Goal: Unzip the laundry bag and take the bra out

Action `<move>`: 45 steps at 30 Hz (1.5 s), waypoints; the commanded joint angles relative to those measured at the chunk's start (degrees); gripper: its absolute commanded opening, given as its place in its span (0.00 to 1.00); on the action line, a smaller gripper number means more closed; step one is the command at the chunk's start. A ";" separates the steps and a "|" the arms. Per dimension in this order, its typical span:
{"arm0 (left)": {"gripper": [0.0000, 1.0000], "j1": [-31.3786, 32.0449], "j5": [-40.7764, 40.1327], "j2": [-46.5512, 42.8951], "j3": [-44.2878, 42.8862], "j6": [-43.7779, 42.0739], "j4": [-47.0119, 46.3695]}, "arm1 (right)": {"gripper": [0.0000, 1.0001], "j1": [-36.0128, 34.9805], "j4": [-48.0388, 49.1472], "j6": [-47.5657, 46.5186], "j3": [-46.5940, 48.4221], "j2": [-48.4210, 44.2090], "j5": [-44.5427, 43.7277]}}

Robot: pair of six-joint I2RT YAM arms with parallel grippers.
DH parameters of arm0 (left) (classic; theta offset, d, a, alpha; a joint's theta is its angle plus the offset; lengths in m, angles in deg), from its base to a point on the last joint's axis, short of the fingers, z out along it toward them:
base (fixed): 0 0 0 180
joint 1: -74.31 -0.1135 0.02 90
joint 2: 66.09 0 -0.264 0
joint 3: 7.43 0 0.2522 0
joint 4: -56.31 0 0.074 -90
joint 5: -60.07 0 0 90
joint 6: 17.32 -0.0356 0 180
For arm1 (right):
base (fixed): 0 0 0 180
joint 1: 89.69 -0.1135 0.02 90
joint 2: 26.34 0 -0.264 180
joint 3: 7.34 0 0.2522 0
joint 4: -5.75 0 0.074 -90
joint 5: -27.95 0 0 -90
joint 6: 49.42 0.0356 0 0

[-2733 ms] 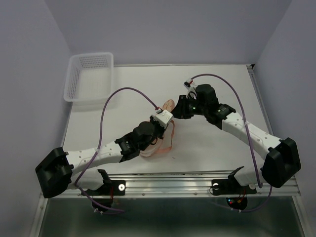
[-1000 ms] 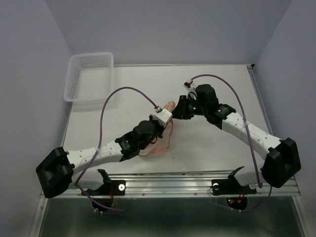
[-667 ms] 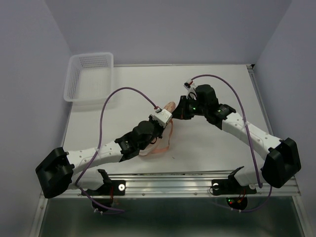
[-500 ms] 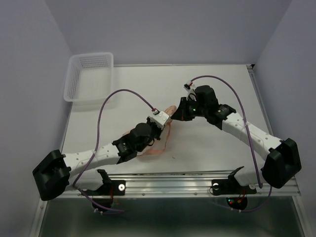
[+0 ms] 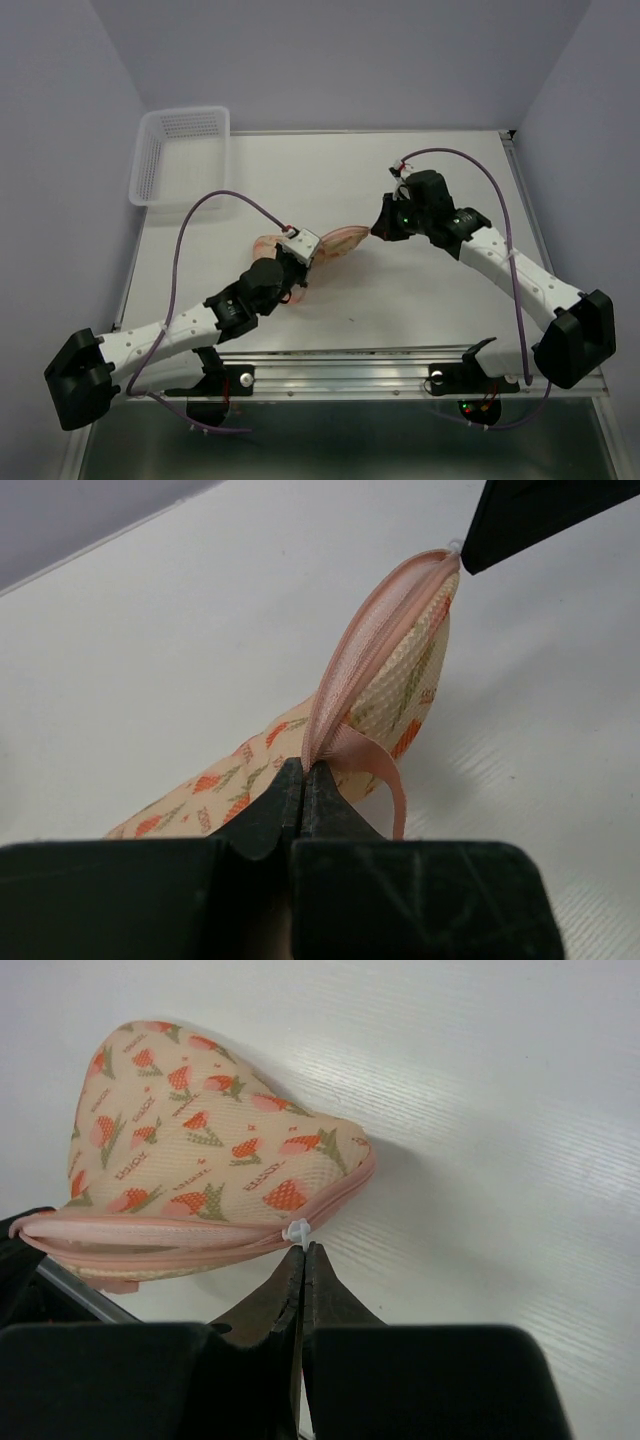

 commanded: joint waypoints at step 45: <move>0.86 0.14 21.99 25.76 -22.17 -7.97 -2.63 | 0.01 -0.98 3.99 -2.78 -0.65 -3.23 4.80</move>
